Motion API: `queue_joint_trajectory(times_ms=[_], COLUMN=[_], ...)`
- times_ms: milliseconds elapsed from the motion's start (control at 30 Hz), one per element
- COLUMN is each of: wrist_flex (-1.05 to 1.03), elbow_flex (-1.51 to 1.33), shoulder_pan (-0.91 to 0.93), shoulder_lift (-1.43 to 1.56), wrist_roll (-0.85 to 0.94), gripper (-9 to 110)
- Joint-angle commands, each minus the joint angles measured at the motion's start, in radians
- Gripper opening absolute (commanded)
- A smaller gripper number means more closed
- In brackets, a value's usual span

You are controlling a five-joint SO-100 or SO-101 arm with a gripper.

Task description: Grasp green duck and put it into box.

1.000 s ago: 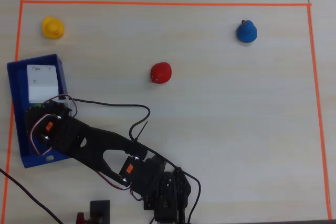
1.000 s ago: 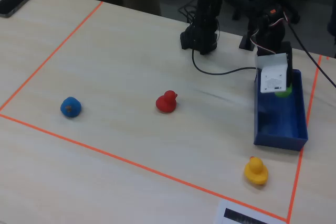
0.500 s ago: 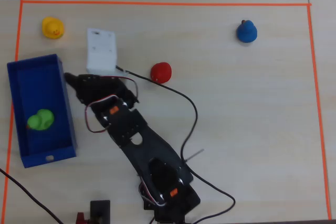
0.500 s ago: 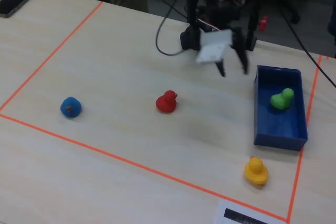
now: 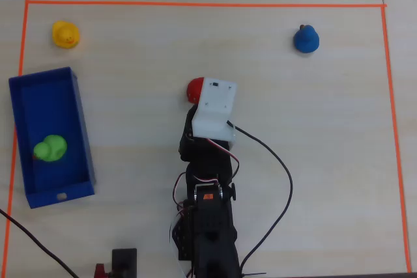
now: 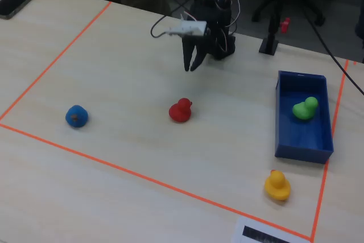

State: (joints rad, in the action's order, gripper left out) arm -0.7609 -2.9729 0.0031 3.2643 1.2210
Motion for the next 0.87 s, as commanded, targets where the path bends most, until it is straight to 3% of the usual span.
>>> queue_joint_trajectory(times_ms=[0,233,833], wrist_flex=[-0.072,-0.561,-0.561], elbow_flex=[-0.137,-0.138,-0.138], shoulder_pan=[0.026,0.002,0.067], shoulder_lift=[0.048,0.048,0.048], wrist_roll=[0.040,0.196,0.179], gripper=[0,0,1])
